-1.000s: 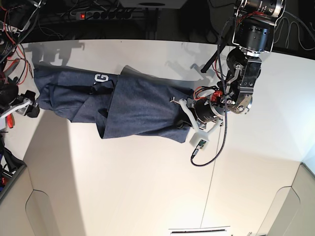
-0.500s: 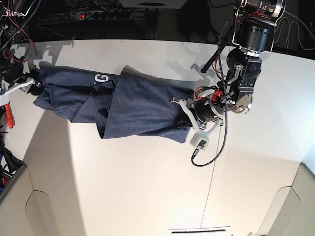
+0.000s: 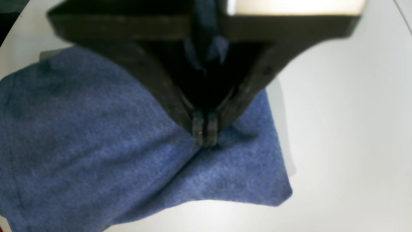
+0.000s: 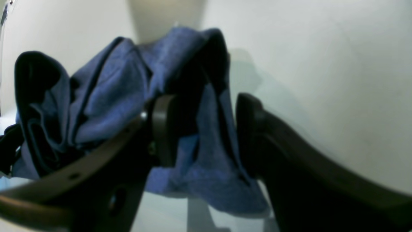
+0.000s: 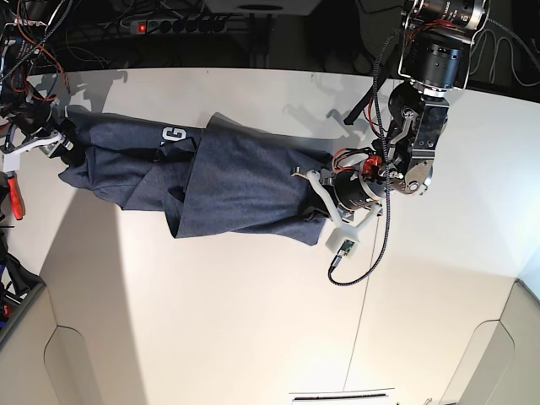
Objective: Layout the t-shirt on the table in an organized manner, then fold the t-shirt properly
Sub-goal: 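Grasp the strip end near the 'HUG' print with the right gripper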
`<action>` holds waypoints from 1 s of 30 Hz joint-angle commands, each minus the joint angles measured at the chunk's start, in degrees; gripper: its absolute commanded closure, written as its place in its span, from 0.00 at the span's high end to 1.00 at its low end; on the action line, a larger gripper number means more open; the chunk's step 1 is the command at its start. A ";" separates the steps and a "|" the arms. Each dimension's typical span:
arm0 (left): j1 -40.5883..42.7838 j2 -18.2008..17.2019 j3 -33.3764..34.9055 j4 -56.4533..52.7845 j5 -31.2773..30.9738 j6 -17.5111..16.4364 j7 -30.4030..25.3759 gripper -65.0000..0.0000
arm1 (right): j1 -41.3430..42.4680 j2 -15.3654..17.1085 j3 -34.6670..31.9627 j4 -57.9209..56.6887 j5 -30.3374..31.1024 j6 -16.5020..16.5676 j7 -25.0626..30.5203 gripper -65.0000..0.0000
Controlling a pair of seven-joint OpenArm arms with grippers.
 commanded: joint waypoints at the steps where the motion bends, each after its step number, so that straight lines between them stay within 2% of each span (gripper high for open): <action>1: -0.76 -0.31 -0.15 0.63 -0.13 0.39 -0.44 0.00 | 0.31 0.68 0.22 0.44 0.48 0.07 -0.15 0.43; 12: -0.76 -0.31 -0.15 0.63 -1.18 0.37 -0.44 0.00 | 1.44 0.46 0.22 0.44 0.76 0.04 0.66 0.43; 21: -0.76 -0.31 -0.15 0.63 -1.16 0.37 -0.39 0.00 | 2.99 -2.80 0.11 0.44 0.85 0.04 0.15 0.42; 22: -0.76 -0.31 -0.15 0.63 -1.16 0.37 -0.39 0.00 | 2.99 -2.89 0.11 0.44 0.85 0.04 0.13 0.36; 25: -0.76 -0.31 -0.15 0.63 -1.14 0.37 -0.37 0.00 | 2.99 -2.84 0.13 0.57 0.94 0.02 -0.55 0.00; 28: -0.76 -0.33 -0.15 0.63 -1.11 0.37 -0.33 0.00 | 2.97 -2.84 0.13 0.66 6.21 0.13 -3.61 0.00; 30: -0.76 -0.33 -0.15 0.63 -1.09 0.37 -0.11 0.00 | 2.99 -2.86 0.17 0.68 10.34 2.21 -5.03 0.00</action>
